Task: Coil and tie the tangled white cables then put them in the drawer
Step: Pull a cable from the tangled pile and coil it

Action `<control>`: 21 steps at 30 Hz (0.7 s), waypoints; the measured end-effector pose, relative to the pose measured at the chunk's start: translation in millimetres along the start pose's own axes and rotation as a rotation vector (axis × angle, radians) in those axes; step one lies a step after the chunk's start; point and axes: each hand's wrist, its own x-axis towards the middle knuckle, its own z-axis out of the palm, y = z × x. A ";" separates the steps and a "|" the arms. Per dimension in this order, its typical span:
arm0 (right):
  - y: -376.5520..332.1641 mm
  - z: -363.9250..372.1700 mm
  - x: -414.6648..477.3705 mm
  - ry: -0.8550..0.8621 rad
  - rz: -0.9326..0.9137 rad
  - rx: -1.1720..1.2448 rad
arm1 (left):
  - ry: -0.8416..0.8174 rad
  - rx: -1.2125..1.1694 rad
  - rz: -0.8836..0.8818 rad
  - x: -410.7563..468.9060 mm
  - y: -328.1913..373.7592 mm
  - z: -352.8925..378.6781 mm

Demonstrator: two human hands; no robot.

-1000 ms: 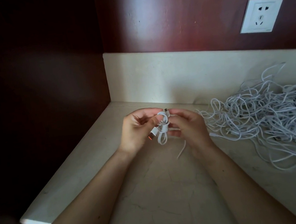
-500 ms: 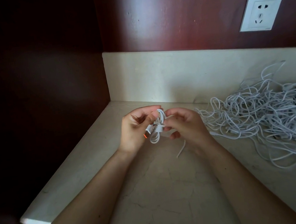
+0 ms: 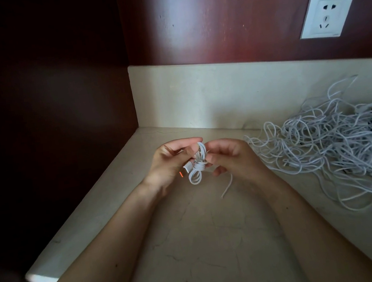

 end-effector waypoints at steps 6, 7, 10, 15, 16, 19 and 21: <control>-0.1 -3.2 0.0 -0.057 -0.004 0.008 | -0.011 -0.019 -0.030 -1.7 1.9 -1.1; -0.1 -3.1 0.1 -0.070 0.003 0.009 | -0.003 -0.014 -0.023 -1.9 1.6 -1.8; 0.3 -3.1 1.1 -0.094 0.008 0.020 | 0.023 0.001 0.006 -3.2 2.2 -2.1; 1.5 -3.1 2.3 -0.121 -0.053 -0.049 | 0.001 -0.038 -0.144 -3.2 6.5 -2.4; 1.8 -2.7 2.4 -0.114 -0.074 -0.090 | -0.009 -0.065 -0.209 -3.2 7.4 -3.0; 0.7 -1.5 2.2 -0.052 -0.124 -0.154 | -0.032 -0.097 -0.292 -1.6 6.7 -5.6; -0.4 1.8 1.8 0.021 -0.128 -0.088 | -0.006 -0.087 -0.269 0.0 6.3 -5.6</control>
